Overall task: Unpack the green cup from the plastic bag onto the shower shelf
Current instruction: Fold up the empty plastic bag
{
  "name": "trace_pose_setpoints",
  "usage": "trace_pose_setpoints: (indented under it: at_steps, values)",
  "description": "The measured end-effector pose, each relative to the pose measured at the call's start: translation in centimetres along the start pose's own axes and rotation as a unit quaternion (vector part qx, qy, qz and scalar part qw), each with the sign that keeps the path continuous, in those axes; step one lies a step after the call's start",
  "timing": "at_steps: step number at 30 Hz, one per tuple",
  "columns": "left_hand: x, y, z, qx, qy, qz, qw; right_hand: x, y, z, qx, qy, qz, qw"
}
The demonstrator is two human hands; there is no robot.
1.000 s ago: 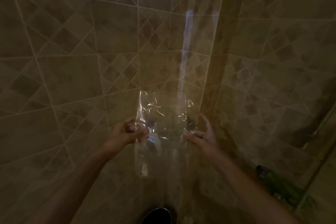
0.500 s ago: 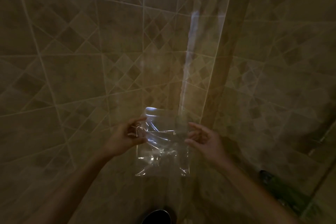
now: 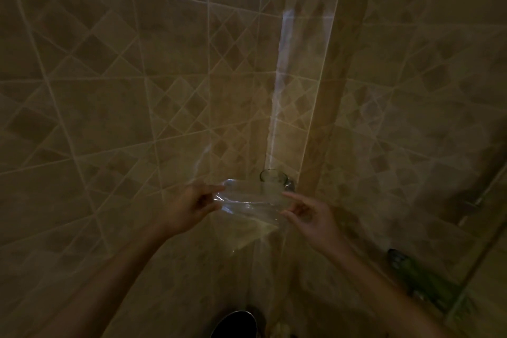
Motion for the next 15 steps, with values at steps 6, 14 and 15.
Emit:
trace_pose_setpoints:
  at_steps: [6,14,15]
  values:
    - [-0.5,0.3,-0.4,0.033,0.163,0.053,0.985,-0.1,0.8,2.1,-0.079,-0.054,-0.008,0.995]
    - [-0.6,0.3,-0.1,0.039,0.151,0.077,0.985,-0.5,1.1,4.3,-0.113,-0.096,0.016,0.989]
    - [-0.5,0.2,-0.2,0.036,0.130,0.064,0.989,-0.5,1.0,4.6,-0.114,-0.091,0.022,0.989]
Point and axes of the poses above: each hand's wrist, its own y-axis away from the middle knuckle, its own x-axis out of the back of the hand, z = x × y, the point moved 3 cm from there along -y, towards the middle knuckle, and after that the axes turned 13 degrees about y, right-handed, at the moved point
